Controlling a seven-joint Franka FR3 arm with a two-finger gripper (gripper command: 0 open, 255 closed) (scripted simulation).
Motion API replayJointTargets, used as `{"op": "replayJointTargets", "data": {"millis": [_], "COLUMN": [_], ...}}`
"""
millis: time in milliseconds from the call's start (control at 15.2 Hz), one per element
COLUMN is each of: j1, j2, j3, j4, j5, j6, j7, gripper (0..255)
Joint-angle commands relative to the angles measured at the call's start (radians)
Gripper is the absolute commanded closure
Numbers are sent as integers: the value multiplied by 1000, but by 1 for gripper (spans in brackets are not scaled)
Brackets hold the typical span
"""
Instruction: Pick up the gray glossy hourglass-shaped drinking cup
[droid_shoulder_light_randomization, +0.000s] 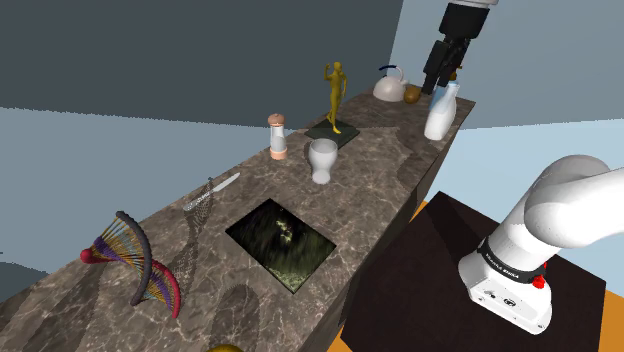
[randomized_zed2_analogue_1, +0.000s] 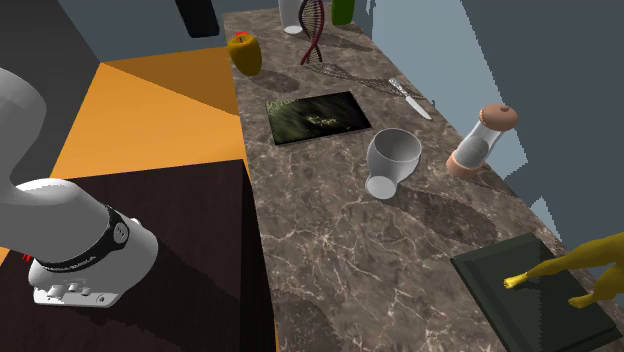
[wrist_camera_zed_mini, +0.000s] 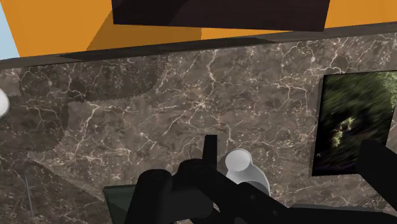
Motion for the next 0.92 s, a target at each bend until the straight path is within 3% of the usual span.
{"op": "replayJointTargets", "data": {"millis": [0, 858], "j1": [0, 26], "j2": [0, 360], "j3": [0, 84], "j4": [0, -28], "j5": [0, 45], "j6": [0, 399], "j7": [0, 64], "gripper": [0, 0]}}
